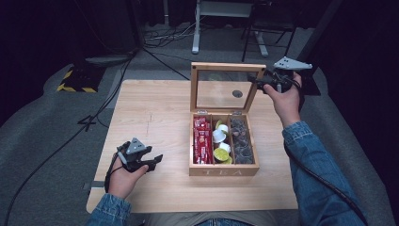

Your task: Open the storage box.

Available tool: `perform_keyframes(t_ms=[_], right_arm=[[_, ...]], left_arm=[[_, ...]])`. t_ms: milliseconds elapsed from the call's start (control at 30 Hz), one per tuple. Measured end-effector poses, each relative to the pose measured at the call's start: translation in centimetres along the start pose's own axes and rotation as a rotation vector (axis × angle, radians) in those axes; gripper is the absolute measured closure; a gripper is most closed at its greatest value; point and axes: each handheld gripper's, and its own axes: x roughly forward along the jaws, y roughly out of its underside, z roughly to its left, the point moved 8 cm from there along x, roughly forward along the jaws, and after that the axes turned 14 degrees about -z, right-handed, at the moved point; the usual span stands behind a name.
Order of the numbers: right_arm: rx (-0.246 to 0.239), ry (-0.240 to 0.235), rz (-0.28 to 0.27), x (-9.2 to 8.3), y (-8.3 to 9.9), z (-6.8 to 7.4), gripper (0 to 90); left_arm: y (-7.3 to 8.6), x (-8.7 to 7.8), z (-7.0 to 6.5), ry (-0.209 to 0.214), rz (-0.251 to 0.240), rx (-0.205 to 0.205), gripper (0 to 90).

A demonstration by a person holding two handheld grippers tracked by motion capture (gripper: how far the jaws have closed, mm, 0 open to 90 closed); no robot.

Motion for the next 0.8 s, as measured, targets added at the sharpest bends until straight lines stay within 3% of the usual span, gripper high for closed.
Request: perform_keyframes(t_ms=[233,433,800], right_arm=[[0.037,0.046,0.044,1.4,2.0,-1.4,46.5],[0.049,0.056,0.084,2.2,3.8,-2.1,43.2],[0.097,0.082,0.108,2.9,5.5,-2.3,36.6]], left_arm=[[0.1,0.3,-0.1,0.012,0.007,0.003,41.2],[0.3,0.4,-0.1,0.019,0.015,-0.004,41.0],[0.5,0.7,-0.1,0.022,0.030,-0.004,39.5]])
